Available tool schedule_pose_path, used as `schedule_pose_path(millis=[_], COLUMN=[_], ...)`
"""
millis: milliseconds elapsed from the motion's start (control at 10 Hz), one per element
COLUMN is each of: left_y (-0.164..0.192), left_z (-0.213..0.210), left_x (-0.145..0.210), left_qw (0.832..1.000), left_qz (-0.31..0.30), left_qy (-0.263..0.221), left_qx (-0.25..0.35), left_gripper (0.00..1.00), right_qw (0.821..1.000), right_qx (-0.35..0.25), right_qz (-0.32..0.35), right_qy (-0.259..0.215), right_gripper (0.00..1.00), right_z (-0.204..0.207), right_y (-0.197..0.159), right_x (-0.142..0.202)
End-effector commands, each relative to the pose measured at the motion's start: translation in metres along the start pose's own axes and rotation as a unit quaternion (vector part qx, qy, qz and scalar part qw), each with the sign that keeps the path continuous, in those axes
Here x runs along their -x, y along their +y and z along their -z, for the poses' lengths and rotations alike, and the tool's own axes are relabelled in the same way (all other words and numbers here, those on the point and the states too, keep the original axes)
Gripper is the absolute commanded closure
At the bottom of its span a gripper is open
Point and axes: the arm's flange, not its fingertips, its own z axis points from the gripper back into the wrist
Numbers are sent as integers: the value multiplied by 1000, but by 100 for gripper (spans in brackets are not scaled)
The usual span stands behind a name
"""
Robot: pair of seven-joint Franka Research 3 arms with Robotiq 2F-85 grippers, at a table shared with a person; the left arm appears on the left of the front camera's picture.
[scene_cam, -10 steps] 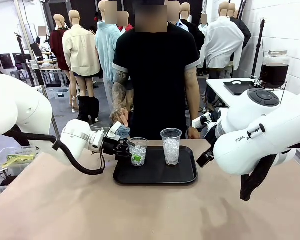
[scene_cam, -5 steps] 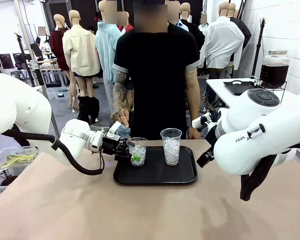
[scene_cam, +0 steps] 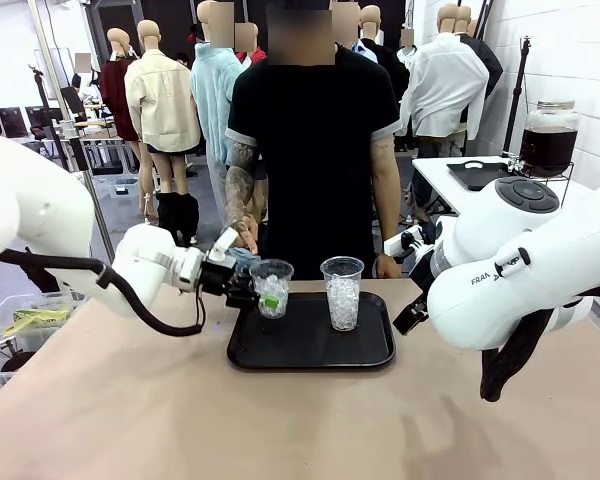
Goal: Pour the drink into the iced cup.
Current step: Open the gripper to release the iced cup you were holding.
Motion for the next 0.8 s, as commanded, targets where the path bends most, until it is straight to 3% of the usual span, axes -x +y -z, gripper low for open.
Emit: schedule_pose_path(millis=[0, 400, 700], left_y=[-5, 30, 53], left_z=[-36, -89, -113], left_x=[-40, -91, -97], left_qw=[998, 992, 987], left_qz=[40, 36, 24], left_qy=[1, 2, -14], left_qx=[-41, -121, -159], left_gripper=[40, 40, 40], right_qw=[1000, 1000, 1000], right_qx=[0, 0, 0], right_qz=[0, 0, 0], right_qy=[0, 0, 0], right_gripper=[0, 0, 0], right_z=[0, 0, 0], right_y=[1, 1, 1], right_x=[0, 0, 0])
